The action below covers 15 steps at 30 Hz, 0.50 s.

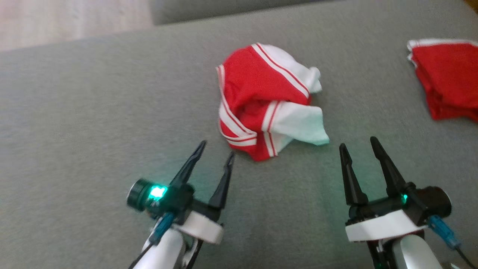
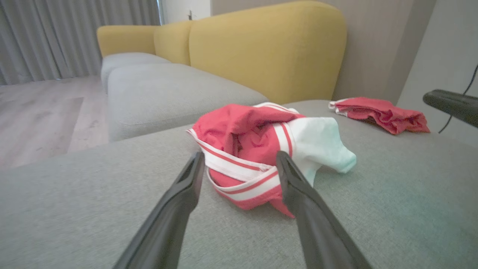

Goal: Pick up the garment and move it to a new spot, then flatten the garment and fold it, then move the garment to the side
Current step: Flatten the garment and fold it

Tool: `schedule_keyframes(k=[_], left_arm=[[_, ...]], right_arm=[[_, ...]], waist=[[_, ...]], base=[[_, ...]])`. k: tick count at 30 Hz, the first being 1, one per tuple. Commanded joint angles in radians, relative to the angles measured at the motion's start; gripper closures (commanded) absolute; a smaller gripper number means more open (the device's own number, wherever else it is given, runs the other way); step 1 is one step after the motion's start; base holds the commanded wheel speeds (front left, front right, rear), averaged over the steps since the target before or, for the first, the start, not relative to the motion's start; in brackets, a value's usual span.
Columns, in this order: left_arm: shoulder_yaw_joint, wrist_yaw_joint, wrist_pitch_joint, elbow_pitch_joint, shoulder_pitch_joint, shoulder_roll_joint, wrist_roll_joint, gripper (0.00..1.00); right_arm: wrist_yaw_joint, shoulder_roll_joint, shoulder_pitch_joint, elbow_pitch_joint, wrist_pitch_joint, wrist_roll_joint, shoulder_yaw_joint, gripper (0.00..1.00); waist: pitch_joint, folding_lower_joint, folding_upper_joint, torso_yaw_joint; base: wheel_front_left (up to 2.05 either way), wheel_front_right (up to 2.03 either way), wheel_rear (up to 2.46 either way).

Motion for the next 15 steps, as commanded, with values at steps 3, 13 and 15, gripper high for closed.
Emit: schedule_keyframes(k=[3,13,15], left_arm=[[-0.032,0.002,-0.006,0.058,-0.115,-0.005,-0.01,0.0],[-0.09,0.098,0.041,0.304,-0.273,-0.005,-0.059,0.0],[-0.09,0.116,0.041,0.338,-0.291,-0.005,-0.069,0.0]], right_arm=[[-0.001,-0.004,-0.043,-0.033,-0.002,-0.002,0.024,0.0],[-0.001,-0.004,-0.084,-0.034,-0.002,0.037,0.059,0.0],[-0.001,-0.004,-0.087,-0.034,-0.002,0.039,0.06,0.0]], waist=[[0.098,-0.0003,0.0,-0.09],[0.165,-0.0003,0.0,-0.174],[0.169,-0.0003,0.0,-0.181]], base=[[0.0,0.0,0.0],[0.0,0.0,0.0],[0.0,0.0,0.0]])
